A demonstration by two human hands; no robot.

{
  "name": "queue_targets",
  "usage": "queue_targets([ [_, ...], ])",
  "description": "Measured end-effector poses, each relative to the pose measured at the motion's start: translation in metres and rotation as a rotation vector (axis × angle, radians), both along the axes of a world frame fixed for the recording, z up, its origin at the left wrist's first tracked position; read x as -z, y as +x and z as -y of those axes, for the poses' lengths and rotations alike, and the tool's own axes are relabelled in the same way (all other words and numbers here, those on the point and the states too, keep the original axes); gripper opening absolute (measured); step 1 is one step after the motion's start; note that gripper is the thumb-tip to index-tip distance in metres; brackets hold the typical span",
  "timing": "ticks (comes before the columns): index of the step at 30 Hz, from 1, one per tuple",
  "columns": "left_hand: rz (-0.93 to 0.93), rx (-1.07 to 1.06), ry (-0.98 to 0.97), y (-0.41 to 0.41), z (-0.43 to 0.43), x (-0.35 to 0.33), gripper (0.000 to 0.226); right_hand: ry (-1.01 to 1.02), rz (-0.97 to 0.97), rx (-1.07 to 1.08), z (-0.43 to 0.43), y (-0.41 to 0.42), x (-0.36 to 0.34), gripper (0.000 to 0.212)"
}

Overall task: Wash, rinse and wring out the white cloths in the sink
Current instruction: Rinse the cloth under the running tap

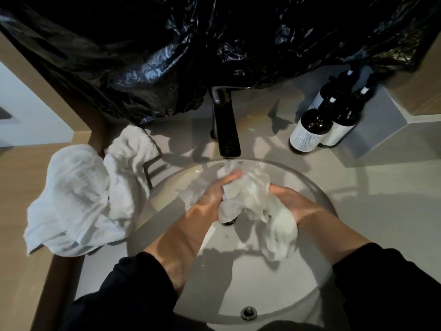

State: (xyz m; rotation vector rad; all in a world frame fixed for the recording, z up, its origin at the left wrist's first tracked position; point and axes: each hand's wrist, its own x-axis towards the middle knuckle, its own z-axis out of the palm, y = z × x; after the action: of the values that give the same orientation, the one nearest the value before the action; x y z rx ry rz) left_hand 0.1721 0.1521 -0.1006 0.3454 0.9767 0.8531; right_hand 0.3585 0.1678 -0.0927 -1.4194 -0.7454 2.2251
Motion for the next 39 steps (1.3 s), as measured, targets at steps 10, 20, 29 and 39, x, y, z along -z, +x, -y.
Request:
queue_targets([
  [10,-0.408,0.215,0.232,-0.027,0.011,0.011,0.044,0.313,0.588,-0.235,0.0,-0.016,0.013,0.031],
  [20,0.187,-0.135,0.362,-0.038,0.028,0.019,0.038,0.19,0.541,-0.076,-0.014,-0.068,0.006,0.07],
  [29,0.095,-0.19,0.198,-0.039,0.029,0.012,0.028,0.66,0.648,-0.147,-0.003,-0.099,0.005,0.025],
  [39,-0.13,-0.108,0.078,-0.037,0.014,0.002,0.041,0.98,1.009,-0.259,0.013,-0.1,-0.015,0.033],
])
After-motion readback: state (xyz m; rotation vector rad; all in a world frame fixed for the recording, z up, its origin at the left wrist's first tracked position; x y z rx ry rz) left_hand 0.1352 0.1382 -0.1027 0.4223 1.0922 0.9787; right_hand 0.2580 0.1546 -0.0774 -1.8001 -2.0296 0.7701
